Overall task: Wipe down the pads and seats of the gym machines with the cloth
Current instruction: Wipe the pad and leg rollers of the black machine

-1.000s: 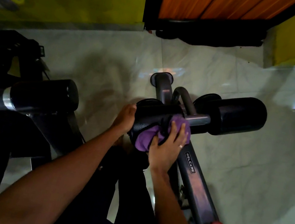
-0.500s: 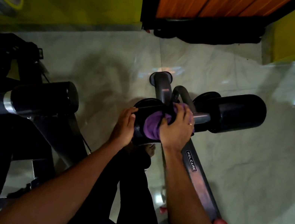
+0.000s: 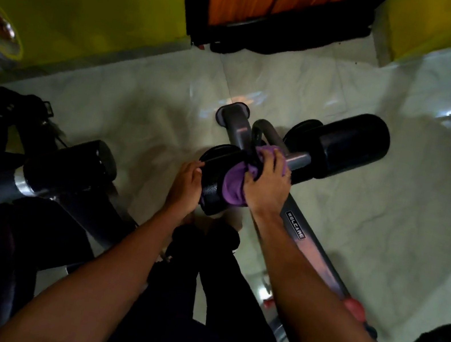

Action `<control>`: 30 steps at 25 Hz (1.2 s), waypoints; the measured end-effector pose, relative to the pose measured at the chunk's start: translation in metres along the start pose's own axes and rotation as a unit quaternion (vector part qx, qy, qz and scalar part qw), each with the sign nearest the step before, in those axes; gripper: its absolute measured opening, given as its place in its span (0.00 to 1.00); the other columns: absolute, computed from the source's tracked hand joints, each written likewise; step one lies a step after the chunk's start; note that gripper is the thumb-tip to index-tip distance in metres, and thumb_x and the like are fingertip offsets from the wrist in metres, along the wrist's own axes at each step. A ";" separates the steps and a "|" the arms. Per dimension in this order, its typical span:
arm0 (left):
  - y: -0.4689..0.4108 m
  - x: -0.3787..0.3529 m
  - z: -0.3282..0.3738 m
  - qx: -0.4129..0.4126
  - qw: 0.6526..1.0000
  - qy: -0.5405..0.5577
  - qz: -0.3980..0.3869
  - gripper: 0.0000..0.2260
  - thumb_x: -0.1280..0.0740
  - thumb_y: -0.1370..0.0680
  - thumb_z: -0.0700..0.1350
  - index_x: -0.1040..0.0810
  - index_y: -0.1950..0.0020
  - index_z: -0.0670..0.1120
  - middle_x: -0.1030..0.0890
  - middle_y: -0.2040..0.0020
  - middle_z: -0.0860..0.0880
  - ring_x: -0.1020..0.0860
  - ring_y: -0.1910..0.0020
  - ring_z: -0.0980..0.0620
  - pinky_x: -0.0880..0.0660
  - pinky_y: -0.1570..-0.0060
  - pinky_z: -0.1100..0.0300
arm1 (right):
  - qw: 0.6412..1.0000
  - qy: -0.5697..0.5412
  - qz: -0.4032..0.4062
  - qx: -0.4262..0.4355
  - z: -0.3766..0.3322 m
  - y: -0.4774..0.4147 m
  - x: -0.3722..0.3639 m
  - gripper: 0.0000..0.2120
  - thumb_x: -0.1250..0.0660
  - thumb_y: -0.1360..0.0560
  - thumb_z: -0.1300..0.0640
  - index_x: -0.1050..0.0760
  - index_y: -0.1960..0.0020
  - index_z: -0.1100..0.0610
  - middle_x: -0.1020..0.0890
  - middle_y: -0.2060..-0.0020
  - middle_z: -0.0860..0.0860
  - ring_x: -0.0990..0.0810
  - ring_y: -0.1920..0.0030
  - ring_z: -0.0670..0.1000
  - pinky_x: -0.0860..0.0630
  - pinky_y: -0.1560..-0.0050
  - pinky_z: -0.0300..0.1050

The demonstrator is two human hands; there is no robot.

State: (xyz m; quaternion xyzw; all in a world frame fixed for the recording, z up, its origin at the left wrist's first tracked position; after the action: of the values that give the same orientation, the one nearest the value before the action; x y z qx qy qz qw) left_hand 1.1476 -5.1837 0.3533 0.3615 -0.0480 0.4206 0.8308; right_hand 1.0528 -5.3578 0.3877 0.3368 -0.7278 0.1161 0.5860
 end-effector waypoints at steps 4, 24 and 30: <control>-0.008 0.001 0.016 -0.005 0.998 -0.050 -0.036 0.16 0.46 0.15 0.41 0.25 0.31 0.41 0.26 0.33 0.40 0.26 0.35 0.42 0.34 0.42 0.61 | 0.985 -0.144 0.012 -0.093 0.003 -0.002 0.026 0.25 0.28 0.27 0.52 0.30 0.32 0.45 0.36 0.30 0.49 0.23 0.40 0.61 0.20 0.42 0.60; -0.101 -0.212 0.193 -0.158 0.963 -0.156 -0.153 0.17 0.48 0.14 0.42 0.26 0.30 0.41 0.25 0.31 0.41 0.28 0.31 0.45 0.35 0.29 0.54 | 0.938 -0.215 0.213 -0.166 0.124 -0.057 0.054 0.27 0.32 0.23 0.50 0.33 0.27 0.53 0.34 0.24 0.51 0.41 0.21 0.58 0.31 0.28 0.60; -0.121 -0.227 0.197 -0.124 0.962 -0.179 -0.166 0.19 0.51 0.13 0.45 0.24 0.32 0.43 0.24 0.33 0.45 0.27 0.33 0.49 0.37 0.34 0.64 | 0.963 -0.178 0.128 -0.154 0.124 -0.089 0.037 0.33 0.38 0.27 0.50 0.37 0.22 0.46 0.40 0.23 0.57 0.44 0.22 0.67 0.33 0.29 0.70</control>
State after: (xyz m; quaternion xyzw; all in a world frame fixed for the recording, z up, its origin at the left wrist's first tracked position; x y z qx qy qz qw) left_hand 1.1351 -5.5079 0.3430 0.3279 -0.1873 0.1961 0.9049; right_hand 1.0097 -5.5071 0.3668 0.1622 -0.8666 0.0145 0.4717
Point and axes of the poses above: each hand's wrist, its own y-axis away from the middle knuckle, its own x-axis out of the back of the hand, z = x × y, the point moved 3 cm from there along -y, towards the middle knuckle
